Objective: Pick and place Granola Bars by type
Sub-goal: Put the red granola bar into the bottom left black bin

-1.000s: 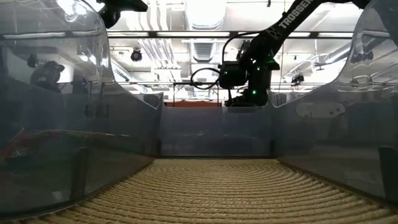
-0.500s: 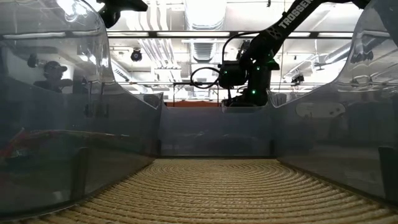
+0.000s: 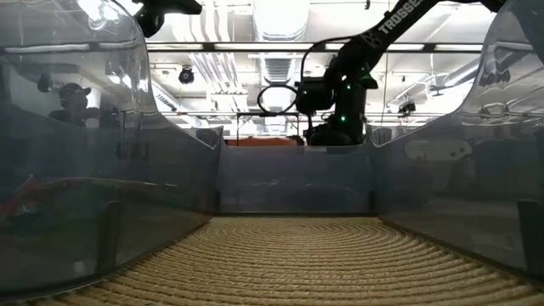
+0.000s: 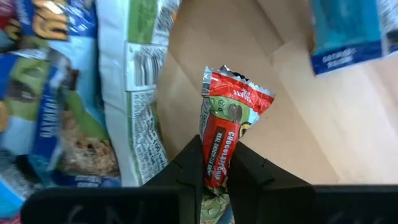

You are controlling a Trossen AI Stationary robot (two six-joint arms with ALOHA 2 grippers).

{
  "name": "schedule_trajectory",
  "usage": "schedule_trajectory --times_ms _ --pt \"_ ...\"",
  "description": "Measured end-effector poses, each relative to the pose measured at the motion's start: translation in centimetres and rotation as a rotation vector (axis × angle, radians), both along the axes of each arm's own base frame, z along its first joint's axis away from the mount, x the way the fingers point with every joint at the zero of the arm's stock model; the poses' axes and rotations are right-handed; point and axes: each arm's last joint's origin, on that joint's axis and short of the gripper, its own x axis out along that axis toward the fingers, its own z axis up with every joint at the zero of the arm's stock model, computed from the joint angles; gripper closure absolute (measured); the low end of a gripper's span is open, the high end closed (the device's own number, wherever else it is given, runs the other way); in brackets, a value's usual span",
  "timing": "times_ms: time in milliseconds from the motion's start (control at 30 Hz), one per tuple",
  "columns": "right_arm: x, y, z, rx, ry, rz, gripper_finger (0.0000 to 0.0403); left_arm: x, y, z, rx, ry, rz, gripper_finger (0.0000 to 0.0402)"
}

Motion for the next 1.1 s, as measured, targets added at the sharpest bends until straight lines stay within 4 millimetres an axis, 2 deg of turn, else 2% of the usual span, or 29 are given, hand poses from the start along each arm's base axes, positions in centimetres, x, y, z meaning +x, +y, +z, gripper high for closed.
schedule_trajectory --times_ms 233,467,767,900,1100 --pt "0.8 -0.6 2.7 -0.019 -0.007 0.039 0.036 -0.3 0.0 0.2 0.002 -0.012 0.0 0.0401" --pt "1.7 -1.0 6.5 -0.048 -0.075 0.074 0.0361 -0.9 -0.1 0.5 0.008 -0.033 -0.001 0.0401" --pt "1.9 0.4 13.9 -0.023 -0.37 0.197 0.0374 -3.4 -0.5 0.4 0.043 0.013 -0.014 0.0401" --pt "1.6 1.6 17.6 -0.04 -0.508 0.271 0.0375 -4.7 -0.7 0.2 0.037 0.048 -0.015 0.0401" --pt "1.5 4.1 22.1 -0.06 -0.727 0.371 0.0376 -6.1 -0.9 0.7 0.05 0.002 -0.005 0.0401"
